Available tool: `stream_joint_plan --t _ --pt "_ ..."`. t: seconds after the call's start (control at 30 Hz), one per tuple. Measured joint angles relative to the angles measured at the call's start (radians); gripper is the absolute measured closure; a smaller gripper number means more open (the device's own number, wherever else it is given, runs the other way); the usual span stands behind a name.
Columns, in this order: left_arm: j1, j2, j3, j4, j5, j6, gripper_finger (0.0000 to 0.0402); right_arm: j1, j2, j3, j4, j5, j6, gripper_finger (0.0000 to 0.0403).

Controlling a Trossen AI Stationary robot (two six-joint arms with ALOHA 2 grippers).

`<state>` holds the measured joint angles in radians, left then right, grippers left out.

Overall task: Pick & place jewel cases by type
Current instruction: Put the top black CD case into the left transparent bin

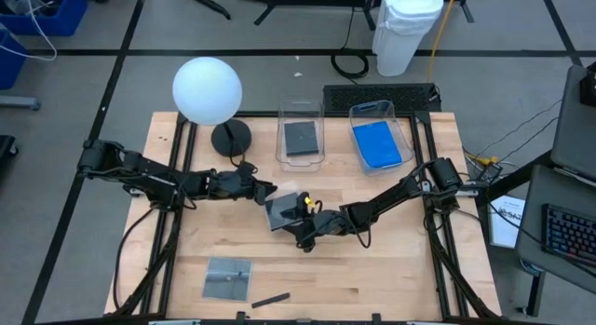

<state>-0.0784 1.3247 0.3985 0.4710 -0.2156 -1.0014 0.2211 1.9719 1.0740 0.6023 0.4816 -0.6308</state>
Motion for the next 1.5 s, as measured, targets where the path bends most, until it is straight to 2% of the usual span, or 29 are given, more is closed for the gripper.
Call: stream_joint_plan --t 0.17,0.27,0.37,0.6,0.73,0.87,1.07,1.27,1.37,1.5 --pt "0.0 0.001 -0.001 -0.091 0.017 -0.048 0.0227 0.0 -0.001 0.001 0.007 0.001 -0.001 0.0179" --pt "-0.002 0.004 -0.005 -0.199 0.043 -0.089 0.0227 0.0 -0.007 0.005 0.03 0.034 -0.003 0.0179" --pt "-0.005 0.005 -0.007 -0.239 0.072 -0.112 0.0227 -0.002 -0.011 0.008 0.057 0.061 -0.011 0.0179" --pt "-0.006 0.004 -0.005 -0.228 0.112 -0.117 0.0227 -0.006 -0.069 0.006 0.044 0.068 -0.012 0.0179" --pt "-0.011 -0.004 0.008 -0.145 0.161 -0.101 0.0227 -0.021 -0.088 0.001 0.003 0.086 -0.014 0.0179" --pt "-0.028 0.0 0.002 -0.056 0.153 -0.052 0.0227 -0.045 -0.103 0.004 -0.03 0.066 0.024 0.0179" --pt "-0.056 0.0 0.002 -0.011 0.124 -0.021 0.0227 -0.093 -0.099 0.002 -0.16 0.055 0.141 0.0179" --pt "-0.091 0.0 0.001 -0.057 0.098 -0.013 0.0227 -0.045 -0.107 0.002 -0.323 0.039 0.268 0.0179" --pt "-0.103 -0.008 0.0 -0.035 0.089 0.05 0.0227 -0.008 -0.137 0.002 -0.423 0.036 0.308 0.0179" --pt "-0.12 -0.104 0.001 -0.051 0.091 0.185 0.0227 0.024 -0.25 -0.021 -0.532 -0.05 0.382 0.0179"
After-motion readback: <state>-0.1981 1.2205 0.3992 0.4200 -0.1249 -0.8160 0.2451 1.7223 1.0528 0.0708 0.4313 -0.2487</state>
